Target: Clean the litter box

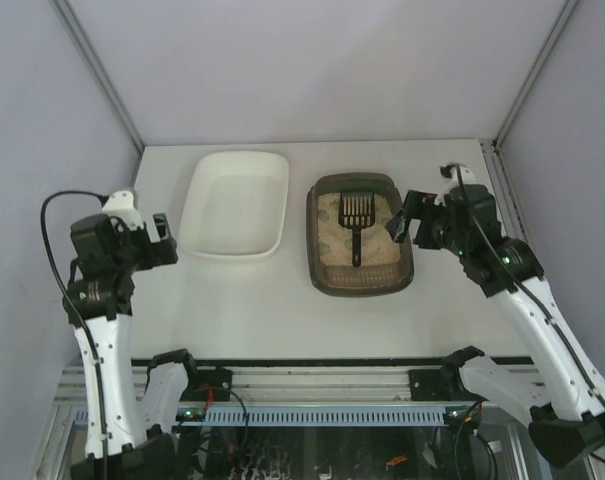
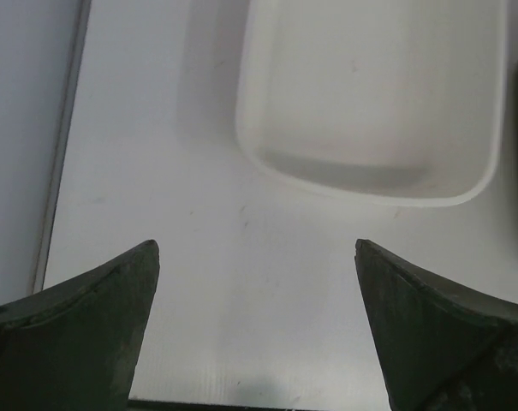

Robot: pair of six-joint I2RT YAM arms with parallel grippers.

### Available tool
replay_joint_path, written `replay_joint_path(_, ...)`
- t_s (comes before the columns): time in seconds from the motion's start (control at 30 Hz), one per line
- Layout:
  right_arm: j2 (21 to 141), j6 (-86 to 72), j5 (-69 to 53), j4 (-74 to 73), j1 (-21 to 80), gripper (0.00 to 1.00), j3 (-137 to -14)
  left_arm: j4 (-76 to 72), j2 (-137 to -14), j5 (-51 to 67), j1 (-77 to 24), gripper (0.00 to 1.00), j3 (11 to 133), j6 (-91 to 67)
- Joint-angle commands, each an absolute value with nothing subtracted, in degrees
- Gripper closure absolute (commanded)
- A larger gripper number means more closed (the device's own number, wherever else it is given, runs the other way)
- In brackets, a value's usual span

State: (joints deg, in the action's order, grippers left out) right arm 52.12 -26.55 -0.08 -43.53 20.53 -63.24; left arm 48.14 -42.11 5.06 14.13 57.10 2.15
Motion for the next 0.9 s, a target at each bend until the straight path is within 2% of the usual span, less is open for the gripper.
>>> replay_joint_path(0.0,63.3,-25.3,0.8,-41.0,23.9,0.19,-72.1,50.6,-52.7,17.4,9.2,0.00,68.3,-0.3)
replay_joint_path(0.03,66.2,-25.9,1.8,-41.7,24.1,0.24,-74.0,49.8,-54.6,16.0,5.9,0.00,69.7,-1.2)
replay_joint_path(0.1,70.7,-26.7,4.1,-40.4,25.2,0.40,-74.5,46.0,-56.8,11.4,-1.0,0.00,70.5,-3.0)
replay_joint_path(0.23,79.0,-27.0,7.3,-39.4,27.9,0.41,-75.3,36.0,-59.3,4.3,-9.2,0.00,69.3,-8.2)
replay_joint_path(0.37,87.1,-27.0,8.0,-38.0,29.6,0.42,-75.3,33.9,-66.0,9.2,-9.7,0.00,73.2,-13.6)
replay_joint_path(0.53,95.1,-26.9,10.5,-36.8,30.3,0.51,-76.3,30.2,-70.6,12.8,-10.1,0.00,75.0,-17.6)
replay_joint_path(0.87,103.5,-26.8,10.7,-33.1,30.3,0.56,-78.6,29.0,-75.1,13.3,-11.0,0.00,76.7,-18.4)
